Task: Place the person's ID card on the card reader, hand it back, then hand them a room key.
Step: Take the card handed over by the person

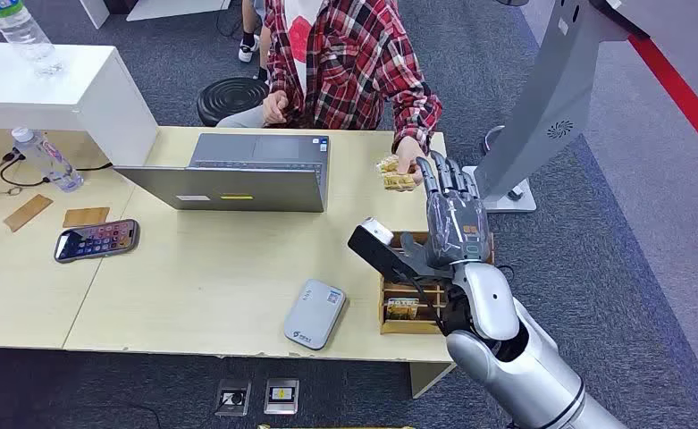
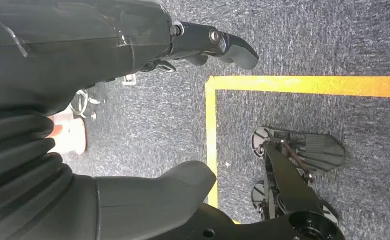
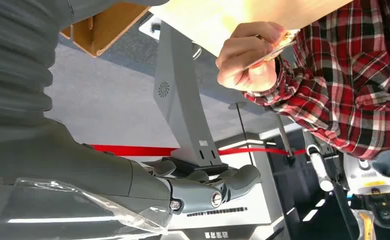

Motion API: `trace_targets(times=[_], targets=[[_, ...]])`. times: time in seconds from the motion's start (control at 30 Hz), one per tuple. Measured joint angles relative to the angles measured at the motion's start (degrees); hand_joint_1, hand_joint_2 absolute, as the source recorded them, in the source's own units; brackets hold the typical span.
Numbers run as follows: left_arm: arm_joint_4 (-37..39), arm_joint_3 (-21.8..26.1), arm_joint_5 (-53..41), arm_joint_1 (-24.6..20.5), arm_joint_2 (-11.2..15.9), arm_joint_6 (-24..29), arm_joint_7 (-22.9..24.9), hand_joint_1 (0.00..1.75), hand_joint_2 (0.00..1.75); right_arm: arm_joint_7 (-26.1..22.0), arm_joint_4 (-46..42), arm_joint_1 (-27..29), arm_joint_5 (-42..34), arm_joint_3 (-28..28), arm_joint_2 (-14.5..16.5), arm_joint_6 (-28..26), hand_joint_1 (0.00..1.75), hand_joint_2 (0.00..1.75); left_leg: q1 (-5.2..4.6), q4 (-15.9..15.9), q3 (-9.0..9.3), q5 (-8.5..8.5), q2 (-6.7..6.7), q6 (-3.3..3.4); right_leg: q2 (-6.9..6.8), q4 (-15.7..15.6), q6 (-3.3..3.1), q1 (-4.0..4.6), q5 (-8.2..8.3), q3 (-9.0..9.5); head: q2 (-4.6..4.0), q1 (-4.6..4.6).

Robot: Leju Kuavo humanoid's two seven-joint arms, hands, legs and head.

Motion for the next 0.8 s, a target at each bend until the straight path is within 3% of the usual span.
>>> trace_targets(times=[0.43,0.47,0.6,0.8], targets=[[0.4,0.0,1.0,0.0,-0.2,0.3,-1.4,0.00,1.75,-0.2,1.3,1.2,9.3,-0.7,0.0,-11.0,0.03,1.75,0.00,0.0,0.01,0.00,0.01,0.00,0.00,0.0,0.00,0.00,0.00,0.00,0.00,-0.01],[0.5,0.0,1.0,0.0,-0.2,0.3,-1.5,0.00,1.75,-0.2,1.5,1.3,9.7,-0.8,0.0,-11.6,0.10,1.75,0.00,0.0,0.01,0.00,0.01,0.00,0.00,0.0,0.00,0.00,0.00,0.00,0.00,-0.01],[0.6,0.1,1.2,0.0,-0.3,0.3,-1.5,0.00,1.75,-0.1,1.9,1.7,10.5,-1.5,0.0,-13.2,1.69,1.75,0.00,0.0,0.01,0.00,0.01,0.00,0.00,0.0,0.00,0.00,0.00,0.01,0.00,-0.01],[0.9,0.1,1.5,0.0,-0.5,0.1,-1.5,0.00,1.75,-0.5,2.6,2.2,11.9,-1.9,0.1,-15.0,1.75,1.75,0.00,0.0,0.01,0.00,0.01,0.00,0.00,0.0,0.00,0.00,0.00,0.01,0.00,0.00]])
